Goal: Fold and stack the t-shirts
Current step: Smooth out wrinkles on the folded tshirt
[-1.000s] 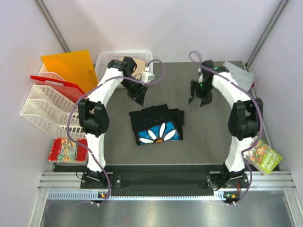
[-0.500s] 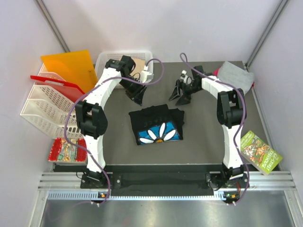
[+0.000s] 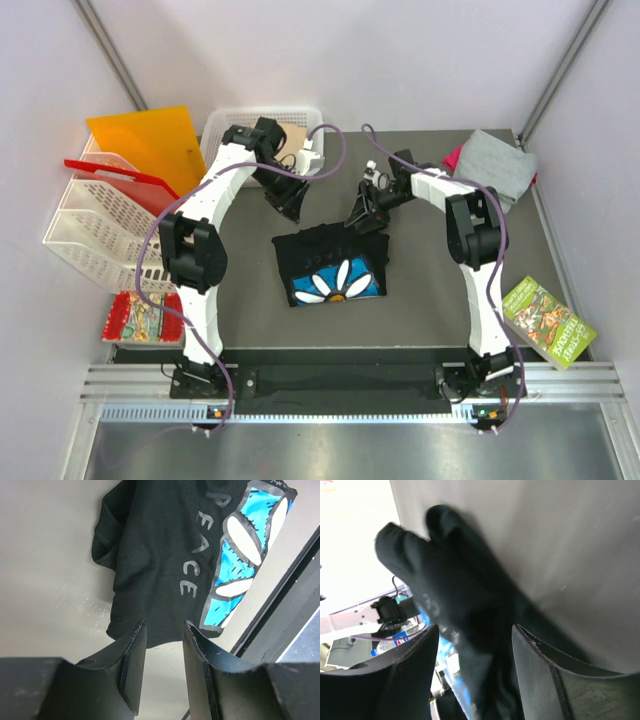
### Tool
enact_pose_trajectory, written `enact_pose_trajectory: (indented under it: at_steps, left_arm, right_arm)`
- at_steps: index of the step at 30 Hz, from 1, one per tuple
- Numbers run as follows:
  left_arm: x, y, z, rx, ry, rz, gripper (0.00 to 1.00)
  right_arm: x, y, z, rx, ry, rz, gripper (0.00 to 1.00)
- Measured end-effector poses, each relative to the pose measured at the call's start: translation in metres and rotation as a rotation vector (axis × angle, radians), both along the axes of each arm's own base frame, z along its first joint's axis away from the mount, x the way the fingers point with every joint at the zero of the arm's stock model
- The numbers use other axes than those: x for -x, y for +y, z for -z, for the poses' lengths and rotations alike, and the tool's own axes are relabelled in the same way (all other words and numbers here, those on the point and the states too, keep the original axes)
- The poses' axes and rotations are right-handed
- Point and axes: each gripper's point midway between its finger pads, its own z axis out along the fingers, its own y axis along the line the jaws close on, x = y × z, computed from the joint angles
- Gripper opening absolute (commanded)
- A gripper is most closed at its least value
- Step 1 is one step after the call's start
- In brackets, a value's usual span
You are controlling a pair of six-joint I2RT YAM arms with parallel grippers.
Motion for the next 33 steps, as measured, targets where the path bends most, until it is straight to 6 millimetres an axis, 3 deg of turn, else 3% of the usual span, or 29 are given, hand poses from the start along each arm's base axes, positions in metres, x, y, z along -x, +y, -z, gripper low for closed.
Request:
enact_pose_trajectory:
  at_steps: [4,12,15,17,21,22,24,29,33]
  left_arm:
    - [-0.001,0.001,0.001,-0.009,-0.003,-0.001,0.40]
    - [0.002,0.003,0.005,-0.019,0.005,-0.002,0.40]
    - [0.017,0.012,0.021,-0.051,0.061,-0.004,0.40]
    - [0.035,0.021,0.039,-0.085,0.137,-0.010,0.40]
    - [0.057,0.042,0.063,-0.119,0.262,-0.055,0.48]
    - [0.057,0.047,0.065,-0.115,0.276,-0.080,0.56]
    - [0.053,0.057,0.065,-0.103,0.289,-0.129,0.61]
    - [0.044,0.076,0.071,-0.080,0.300,-0.227,0.62]
    - [0.049,0.073,0.081,-0.075,0.321,-0.240,0.61]
  right_arm:
    - [0.004,0.006,0.021,-0.002,0.055,-0.015,0.50]
    - [0.006,0.018,0.021,-0.005,0.044,-0.037,0.46]
    - [0.004,0.023,0.020,-0.003,0.032,-0.034,0.38]
    - [0.002,0.026,0.018,-0.008,0.028,-0.029,0.27]
    - [-0.001,0.027,0.017,-0.012,0.024,-0.018,0.11]
    - [-0.002,0.028,0.016,-0.011,0.025,-0.015,0.08]
    - [-0.002,0.027,0.015,-0.007,0.024,-0.011,0.05]
    - [-0.004,0.027,0.008,-0.001,0.006,-0.003,0.00]
    - [-0.006,0.027,-0.003,-0.006,-0.021,-0.001,0.00]
